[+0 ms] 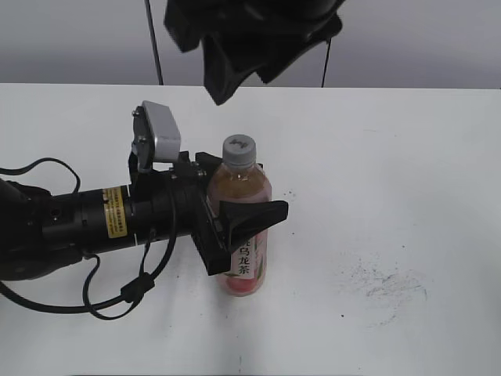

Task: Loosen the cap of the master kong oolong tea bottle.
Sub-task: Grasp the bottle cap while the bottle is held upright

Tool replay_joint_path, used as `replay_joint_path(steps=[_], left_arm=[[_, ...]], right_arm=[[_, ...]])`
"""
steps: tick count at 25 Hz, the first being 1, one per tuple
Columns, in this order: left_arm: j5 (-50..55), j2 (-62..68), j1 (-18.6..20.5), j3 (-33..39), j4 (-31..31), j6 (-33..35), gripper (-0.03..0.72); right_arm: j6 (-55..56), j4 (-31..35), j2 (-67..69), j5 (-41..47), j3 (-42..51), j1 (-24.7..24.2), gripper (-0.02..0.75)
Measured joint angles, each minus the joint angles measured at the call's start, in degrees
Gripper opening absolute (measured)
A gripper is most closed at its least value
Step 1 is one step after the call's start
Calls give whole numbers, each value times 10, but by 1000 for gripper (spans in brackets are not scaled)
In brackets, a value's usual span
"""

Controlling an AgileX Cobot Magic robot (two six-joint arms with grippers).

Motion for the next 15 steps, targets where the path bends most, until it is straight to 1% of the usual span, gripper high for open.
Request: replay_joint_path(steps=[5, 15], left_arm=[[0, 0, 0, 0, 0, 0, 446], [0, 0, 0, 0, 0, 0, 446]], right_arm=[[39, -2, 29, 0, -1, 5, 396], [42, -2, 59, 2, 2, -1, 396]])
